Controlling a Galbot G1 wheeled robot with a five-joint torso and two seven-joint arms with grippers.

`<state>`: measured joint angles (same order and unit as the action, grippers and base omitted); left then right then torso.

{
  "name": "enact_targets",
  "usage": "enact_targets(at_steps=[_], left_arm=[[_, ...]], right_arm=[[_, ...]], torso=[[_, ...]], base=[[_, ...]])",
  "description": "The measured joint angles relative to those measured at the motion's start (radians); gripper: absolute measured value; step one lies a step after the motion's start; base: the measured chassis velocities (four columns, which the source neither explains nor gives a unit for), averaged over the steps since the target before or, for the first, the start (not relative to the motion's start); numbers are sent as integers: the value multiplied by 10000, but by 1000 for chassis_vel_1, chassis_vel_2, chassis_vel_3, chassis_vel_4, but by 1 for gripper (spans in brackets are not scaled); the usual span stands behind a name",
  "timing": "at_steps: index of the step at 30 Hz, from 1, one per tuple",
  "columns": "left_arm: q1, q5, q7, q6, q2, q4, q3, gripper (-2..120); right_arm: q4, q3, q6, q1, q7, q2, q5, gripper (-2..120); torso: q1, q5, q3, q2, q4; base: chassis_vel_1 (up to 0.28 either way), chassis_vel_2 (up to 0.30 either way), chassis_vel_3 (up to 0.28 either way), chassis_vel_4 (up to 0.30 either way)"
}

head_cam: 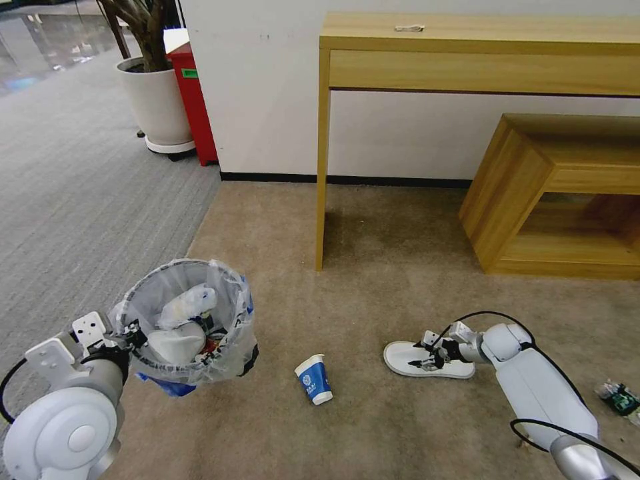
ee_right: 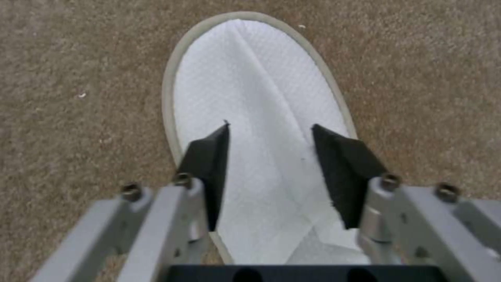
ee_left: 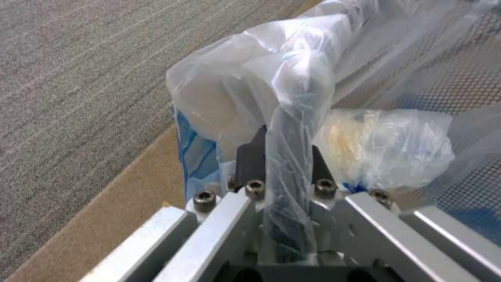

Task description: Pick up the trash bin and place the garbage on the floor into it.

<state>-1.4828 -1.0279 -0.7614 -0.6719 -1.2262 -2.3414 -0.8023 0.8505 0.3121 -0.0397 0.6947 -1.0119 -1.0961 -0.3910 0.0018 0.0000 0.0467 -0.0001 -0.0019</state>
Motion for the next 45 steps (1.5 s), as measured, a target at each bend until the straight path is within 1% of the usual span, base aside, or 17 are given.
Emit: enact_targets(at_steps=[2, 3, 5, 6, 8, 10, 11, 28, 29, 31, 32, 34, 36, 38, 40, 43, 45], left_arm=[[-12, 1, 0, 0, 8, -7, -1, 1], [-12, 1, 0, 0, 8, -7, -1, 1], [-16, 2, 0, 0, 16, -16, -3, 1], [-16, 2, 0, 0, 16, -16, -3, 1], [-18, 2, 0, 0, 19, -18, -3, 1], [-18, 2, 0, 0, 19, -18, -3, 1], [-22, 2, -1, 0, 23, -18, -3, 1], [16, -3, 17, 14, 33, 50, 35, 1], [18, -4, 22, 16, 23, 58, 43, 1], [19, -4, 26, 18, 20, 61, 51, 1], [19, -4, 26, 18, 20, 61, 51, 1], [21, -3, 33, 26, 9, 64, 58, 1], [21, -4, 34, 30, 8, 65, 59, 1], [23, -4, 35, 39, 6, 71, 61, 1], [24, -3, 36, 40, 5, 71, 61, 1], [26, -3, 38, 42, -3, 71, 67, 1], [26, -3, 39, 43, -3, 70, 67, 1]], right_arm=[[21, 16, -32, 39, 1, 43, 2, 28], [21, 16, -32, 39, 1, 43, 2, 28], [21, 34, -48, 53, 6, 70, 3, 20], [21, 34, -48, 53, 6, 70, 3, 20], [14, 52, -70, 63, 9, 106, -7, 8], [11, 55, -75, 66, 9, 115, -13, 6], [-8, 61, -89, 68, 12, 139, -27, 0], [-297, 93, -151, -56, 192, 136, -125, 0], [-301, 93, -152, -55, 238, 113, -126, 0], [-304, 93, -152, -54, 262, 95, -128, 8], [-304, 93, -152, -54, 262, 95, -128, 8], [-328, 91, -153, -53, 298, 57, -129, 19], [-337, 92, -153, -53, 302, 46, -132, 23], [-359, 91, -153, -53, 303, 0, -146, 34], [-360, 91, -154, -53, 302, -6, -148, 36], [-367, 92, -155, -37, 303, -61, -163, 55], [-369, 93, -155, -33, 303, -66, -167, 59]], torso=[[0, 0, 0, 0, 0], [0, 0, 0, 0, 0], [0, 0, 0, 0, 0], [0, 0, 0, 0, 0], [0, 0, 0, 0, 0], [0, 0, 1, 0, 0], [-1, 0, 0, 1, 0], [0, 0, 0, 0, 0], [0, 0, 0, 0, 0], [0, 0, 0, 1, 0], [0, 0, 0, 1, 0], [0, 0, 1, 0, 0], [0, 0, 1, 0, 0], [0, 0, 0, 0, 0], [0, 0, 0, 0, 0], [0, 0, 1, 0, 0], [0, 0, 1, 0, 0]], base=[[0, 0, 0, 0], [0, 0, 0, 0], [0, 0, 0, 0], [0, 0, 0, 0], [0, 0, 0, 0], [0, 0, 0, 0], [0, 0, 0, 0], [0, 0, 0, 0], [0, 0, 0, 0], [0, 0, 0, 0], [0, 0, 0, 0], [0, 0, 0, 0], [0, 0, 0, 0], [0, 0, 0, 0], [0, 0, 0, 0], [0, 0, 0, 0], [0, 0, 0, 0]])
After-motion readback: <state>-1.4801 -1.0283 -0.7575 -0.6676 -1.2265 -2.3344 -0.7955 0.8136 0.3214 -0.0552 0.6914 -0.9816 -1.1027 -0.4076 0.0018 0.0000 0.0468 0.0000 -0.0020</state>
